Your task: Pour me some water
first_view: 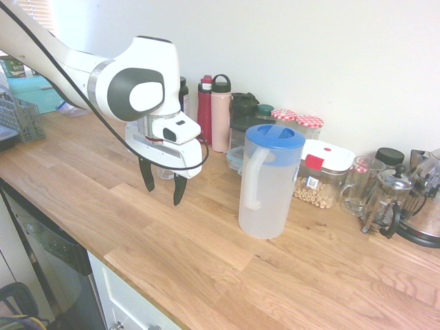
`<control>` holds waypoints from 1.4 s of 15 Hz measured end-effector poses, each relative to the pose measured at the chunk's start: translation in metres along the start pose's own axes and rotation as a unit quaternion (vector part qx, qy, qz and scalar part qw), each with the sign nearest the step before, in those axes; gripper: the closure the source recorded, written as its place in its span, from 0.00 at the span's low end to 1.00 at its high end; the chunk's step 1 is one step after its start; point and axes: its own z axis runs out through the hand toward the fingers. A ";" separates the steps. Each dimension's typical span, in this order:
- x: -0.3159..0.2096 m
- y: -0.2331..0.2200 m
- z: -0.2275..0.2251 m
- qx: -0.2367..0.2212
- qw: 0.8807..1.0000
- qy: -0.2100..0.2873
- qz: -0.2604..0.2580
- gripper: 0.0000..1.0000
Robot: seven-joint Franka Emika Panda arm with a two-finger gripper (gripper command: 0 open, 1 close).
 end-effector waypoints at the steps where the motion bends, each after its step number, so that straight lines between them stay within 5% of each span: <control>1: 0.000 0.000 0.001 -0.001 1.000 -0.001 0.000 0.00; 5: 0.008 -0.009 -0.020 0.005 1.000 0.013 -0.006 0.00; 9: 0.038 -0.015 -0.115 0.023 0.998 0.046 -0.020 0.00; 14: 0.086 0.041 -0.229 0.019 0.992 0.089 -0.088 0.00; 21: 0.152 0.136 -0.218 0.038 0.994 0.065 -0.072 0.00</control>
